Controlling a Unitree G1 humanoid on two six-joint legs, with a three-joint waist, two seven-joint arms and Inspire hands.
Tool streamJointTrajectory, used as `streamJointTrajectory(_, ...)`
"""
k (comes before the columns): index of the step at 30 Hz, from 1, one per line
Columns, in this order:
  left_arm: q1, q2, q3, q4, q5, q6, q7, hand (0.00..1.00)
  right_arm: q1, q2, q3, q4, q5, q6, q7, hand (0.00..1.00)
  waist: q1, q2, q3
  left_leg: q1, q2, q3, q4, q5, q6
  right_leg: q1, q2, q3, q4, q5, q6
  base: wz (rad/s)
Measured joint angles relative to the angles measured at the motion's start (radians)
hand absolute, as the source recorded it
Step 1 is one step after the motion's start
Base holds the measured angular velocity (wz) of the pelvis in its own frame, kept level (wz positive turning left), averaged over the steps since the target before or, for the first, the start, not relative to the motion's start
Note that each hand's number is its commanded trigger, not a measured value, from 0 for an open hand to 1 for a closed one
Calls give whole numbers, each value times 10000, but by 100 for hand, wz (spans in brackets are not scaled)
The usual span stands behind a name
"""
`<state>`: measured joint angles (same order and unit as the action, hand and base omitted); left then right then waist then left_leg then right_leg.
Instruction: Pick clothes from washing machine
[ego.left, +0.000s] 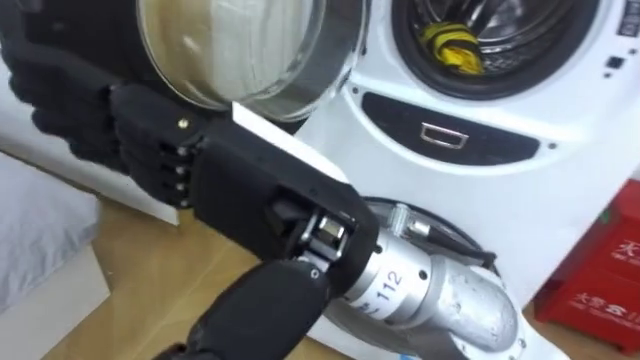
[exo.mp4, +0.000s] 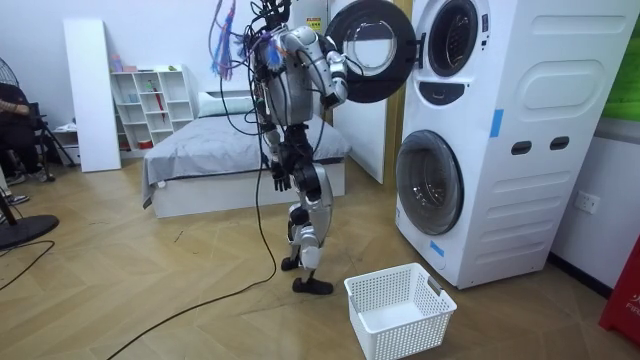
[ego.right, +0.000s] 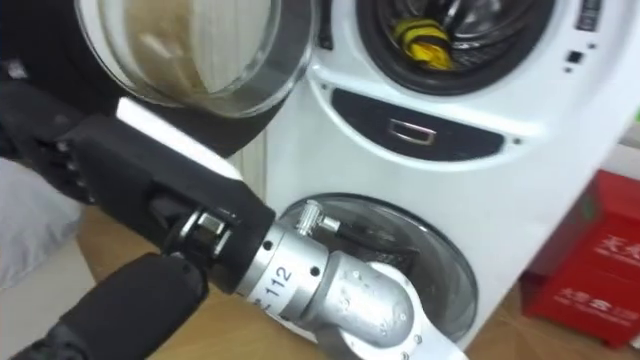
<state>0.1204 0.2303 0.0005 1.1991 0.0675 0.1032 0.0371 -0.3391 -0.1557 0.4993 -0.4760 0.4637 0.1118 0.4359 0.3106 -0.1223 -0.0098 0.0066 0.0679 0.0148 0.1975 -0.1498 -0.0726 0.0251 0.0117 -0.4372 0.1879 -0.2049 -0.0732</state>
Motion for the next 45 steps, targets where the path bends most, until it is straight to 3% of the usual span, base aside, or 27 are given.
streamJointTrajectory(2,-113,-46,-2,-7,16,-1,40,0,0,1,61,38,33,0,146,0,0,37,86,9,-94,2,-68,3,24,-4,-86,0,-2,-31,50,2)
streamJointTrajectory(5,-288,-61,-23,-9,7,-26,235,0,0,5,210,63,35,0,259,0,4,121,152,30,-133,36,-159,-50,111,-5,-134,-17,-19,-84,143,3)
streamJointTrajectory(6,-309,-51,-23,-9,6,-26,291,0,0,4,275,66,35,0,263,0,1,121,152,33,-137,37,-184,-52,113,-6,-139,-17,-23,-90,153,6)
streamJointTrajectory(8,-369,-51,-21,-9,20,-42,449,0,0,4,357,76,-12,1,469,0,10,121,152,85,-185,17,-324,-53,115,22,-147,18,-17,53,-100,12)
streamJointTrajectory(10,-403,-67,-22,-9,12,-95,488,0,-2,4,387,108,-18,1,499,0,38,106,169,164,-226,45,-369,-54,115,47,-176,157,-26,46,-226,5)
streamJointTrajectory(13,-414,-114,-24,-8,9,-128,615,0,-3,2,391,294,-3,1,524,0,224,111,194,247,-259,82,-443,-55,116,82,-196,245,-64,41,-216,-6)
streamJointTrajectory(22,-239,-115,194,-6,0,-264,661,0,0,-142,215,328,49,0,427,0,219,91,210,301,-281,116,-471,-152,255,110,-201,481,-47,17,-170,-1)
streamJointTrajectory(28,-45,-104,365,-14,16,-289,662,0,183,-575,-238,311,36,-25,410,0,-176,181,264,307,-288,241,-400,-194,319,80,-182,778,-45,-3,-123,-4)
streamJointTrajectory(34,-70,-111,363,-13,18,-395,661,0,474,-580,-238,292,-47,-26,434,0,-357,434,195,307,-302,295,-355,-253,369,73,-189,840,-22,63,-79,-3)
streamJointTrajectory(38,-76,-162,362,-15,20,-387,637,0,474,-623,-241,290,-298,-26,578,0,-417,540,106,349,-307,355,-342,-252,370,139,-200,846,-20,103,-76,-5)
streamJointTrajectory(45,68,-164,376,67,19,-393,607,0,750,-833,-587,284,-339,-24,697,0,-582,589,111,422,-325,360,-342,-252,370,270,-188,944,-146,98,-67,1)
